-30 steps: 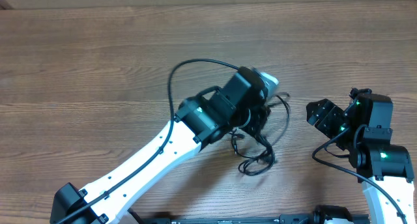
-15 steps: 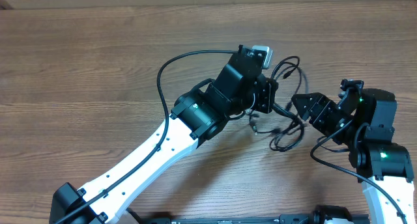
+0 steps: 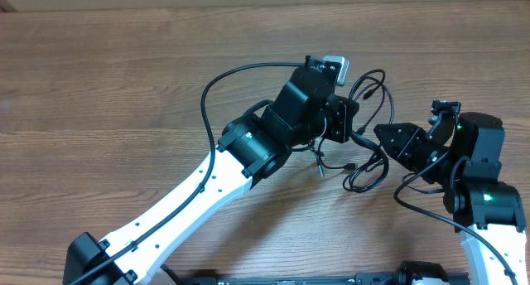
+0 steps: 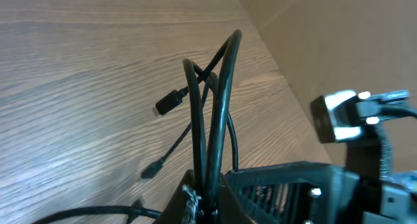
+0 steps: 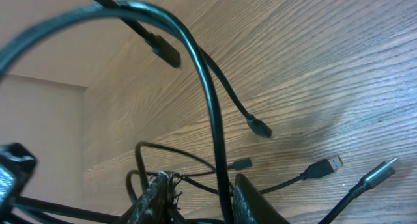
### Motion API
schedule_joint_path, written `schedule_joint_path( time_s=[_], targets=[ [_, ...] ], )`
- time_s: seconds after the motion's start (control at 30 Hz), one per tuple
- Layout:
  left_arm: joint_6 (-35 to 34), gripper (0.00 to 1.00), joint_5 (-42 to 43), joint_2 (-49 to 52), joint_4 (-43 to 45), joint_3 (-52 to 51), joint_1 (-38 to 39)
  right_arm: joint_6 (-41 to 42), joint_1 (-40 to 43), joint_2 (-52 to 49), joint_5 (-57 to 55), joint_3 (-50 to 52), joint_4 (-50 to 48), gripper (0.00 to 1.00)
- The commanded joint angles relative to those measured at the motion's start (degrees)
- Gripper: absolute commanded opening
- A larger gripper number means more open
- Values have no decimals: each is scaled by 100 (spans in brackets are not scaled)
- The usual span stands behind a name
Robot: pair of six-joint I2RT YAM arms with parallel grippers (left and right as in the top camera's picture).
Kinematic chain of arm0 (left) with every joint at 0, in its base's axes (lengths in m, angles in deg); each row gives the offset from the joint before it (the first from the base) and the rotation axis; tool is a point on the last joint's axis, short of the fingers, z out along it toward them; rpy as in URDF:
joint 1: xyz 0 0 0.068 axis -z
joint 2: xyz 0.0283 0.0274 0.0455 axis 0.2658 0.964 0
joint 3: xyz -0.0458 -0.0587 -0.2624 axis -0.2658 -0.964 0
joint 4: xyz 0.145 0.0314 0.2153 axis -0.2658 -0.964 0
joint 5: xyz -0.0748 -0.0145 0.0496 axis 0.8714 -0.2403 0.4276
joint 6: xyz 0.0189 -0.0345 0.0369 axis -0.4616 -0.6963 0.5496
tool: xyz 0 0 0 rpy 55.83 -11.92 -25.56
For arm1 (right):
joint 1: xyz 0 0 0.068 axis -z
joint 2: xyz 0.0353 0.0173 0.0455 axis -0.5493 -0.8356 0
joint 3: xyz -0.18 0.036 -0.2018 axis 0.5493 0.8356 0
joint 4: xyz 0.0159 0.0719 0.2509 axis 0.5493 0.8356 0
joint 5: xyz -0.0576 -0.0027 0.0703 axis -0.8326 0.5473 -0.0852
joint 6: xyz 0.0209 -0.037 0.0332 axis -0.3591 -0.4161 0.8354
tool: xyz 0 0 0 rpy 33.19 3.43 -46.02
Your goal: Untangle cables
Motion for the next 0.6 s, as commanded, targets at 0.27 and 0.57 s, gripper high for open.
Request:
schedule_joint_path(
  time_s=[0.27,0.57],
  targets=[
    [-146,4,608,-146,431,24,11,-4,7,11,31,-46,-31,11],
    [-144,4,492,-146,286,24,-9,-2,7,11,31,-46,4,4]
  ],
)
